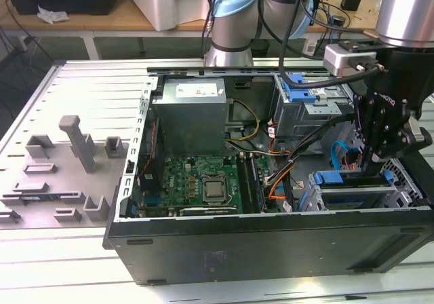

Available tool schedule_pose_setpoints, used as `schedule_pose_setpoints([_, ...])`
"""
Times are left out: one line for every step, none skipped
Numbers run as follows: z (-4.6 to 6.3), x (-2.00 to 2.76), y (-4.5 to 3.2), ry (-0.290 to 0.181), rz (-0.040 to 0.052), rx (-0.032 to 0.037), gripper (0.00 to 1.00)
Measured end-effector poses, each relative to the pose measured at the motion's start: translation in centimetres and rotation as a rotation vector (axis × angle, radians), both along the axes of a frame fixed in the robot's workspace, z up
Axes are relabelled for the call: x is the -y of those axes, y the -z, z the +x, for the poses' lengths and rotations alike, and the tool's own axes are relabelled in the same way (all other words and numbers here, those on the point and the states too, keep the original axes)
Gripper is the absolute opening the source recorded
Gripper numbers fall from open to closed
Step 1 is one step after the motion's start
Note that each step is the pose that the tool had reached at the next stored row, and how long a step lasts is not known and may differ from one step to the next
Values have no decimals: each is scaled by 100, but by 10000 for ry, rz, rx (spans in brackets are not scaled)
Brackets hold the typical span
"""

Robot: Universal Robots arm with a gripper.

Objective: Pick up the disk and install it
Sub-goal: 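Insert the first disk wire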

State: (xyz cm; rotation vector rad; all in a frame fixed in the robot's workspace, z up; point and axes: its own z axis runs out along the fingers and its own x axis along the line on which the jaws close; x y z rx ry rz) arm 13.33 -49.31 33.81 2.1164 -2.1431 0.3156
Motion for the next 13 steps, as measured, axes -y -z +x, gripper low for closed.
schedule_pose_setpoints([0, 0, 1, 0, 0, 0, 17])
schedule_pose_setpoints([0, 0, 2, 0, 0, 0, 17])
schedule_pose_setpoints([0, 1, 4, 0, 0, 0, 17])
schedule_pose_setpoints([0, 1, 5, 0, 0, 0, 17])
schedule_pose_setpoints([0, 1, 7, 0, -1, 0, 17])
schedule_pose_setpoints([0, 1, 12, 0, 0, 0, 17])
schedule_pose_setpoints([0, 1, 16, 0, 0, 0, 17])
schedule_pose_setpoints([0, 1, 18, 0, 0, 1, 17])
schedule_pose_setpoints([0, 1, 22, -1, 1, 1, 17])
schedule_pose_setpoints([0, 1, 23, -1, 5, 0, 17])
schedule_pose_setpoints([0, 1, 23, -1, 21, 1, 17])
schedule_pose_setpoints([0, 1, 24, 0, 30, 0, 17])
schedule_pose_setpoints([0, 1, 24, 0, 31, -1, 17])
